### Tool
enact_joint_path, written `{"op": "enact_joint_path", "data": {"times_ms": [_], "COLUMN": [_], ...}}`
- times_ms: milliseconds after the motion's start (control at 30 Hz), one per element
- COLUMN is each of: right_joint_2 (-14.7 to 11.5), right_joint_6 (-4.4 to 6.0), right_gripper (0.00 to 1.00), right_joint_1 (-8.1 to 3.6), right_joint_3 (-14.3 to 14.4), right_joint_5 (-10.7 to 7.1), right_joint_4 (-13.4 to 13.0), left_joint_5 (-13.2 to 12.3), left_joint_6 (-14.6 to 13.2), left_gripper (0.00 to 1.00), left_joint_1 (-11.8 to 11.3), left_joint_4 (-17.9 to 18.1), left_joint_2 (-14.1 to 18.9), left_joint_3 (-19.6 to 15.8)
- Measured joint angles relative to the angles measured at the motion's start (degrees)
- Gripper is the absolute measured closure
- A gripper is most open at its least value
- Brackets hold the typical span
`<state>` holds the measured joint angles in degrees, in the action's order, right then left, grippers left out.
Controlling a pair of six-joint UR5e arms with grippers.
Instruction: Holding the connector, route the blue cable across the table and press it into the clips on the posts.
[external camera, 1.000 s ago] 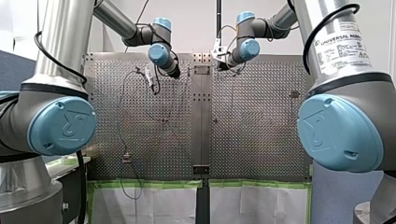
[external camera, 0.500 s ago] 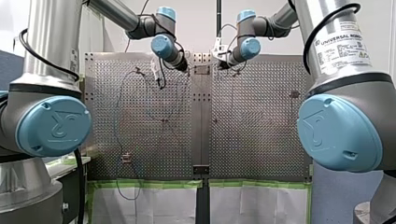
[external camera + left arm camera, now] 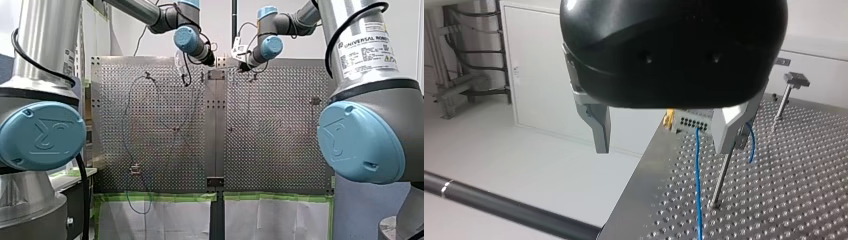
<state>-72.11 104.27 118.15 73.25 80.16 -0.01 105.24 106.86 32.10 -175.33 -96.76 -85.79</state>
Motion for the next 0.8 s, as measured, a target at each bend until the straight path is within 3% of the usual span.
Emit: {"op": "enact_joint_path", "data": {"times_ms": [333,567,800], "right_joint_2": [-1.62,-1.96,-1.99], "right_joint_6": [-0.27,-0.42,-0.52], "right_gripper": [1.0,1.0,1.0], "right_joint_1": [-0.82,-1.01,-1.02], "right_joint_3": [0.43,0.64,0.71], "right_joint_5": [0.51,0.53,0.54], "right_joint_4": [0.72,0.87,0.88], "left_joint_5": [2.41,5.94,6.86], "left_joint_6": [-2.33,-2.98,-3.06], "left_gripper": [0.0,0.0,0.0], "left_joint_1": [1.86,1.53,1.24], "left_joint_4": [-2.98,-3.09,-3.39], "left_joint_2": [-2.82,-6.44,-9.6], "left_joint_3": [3.08,6.7,9.86]}}
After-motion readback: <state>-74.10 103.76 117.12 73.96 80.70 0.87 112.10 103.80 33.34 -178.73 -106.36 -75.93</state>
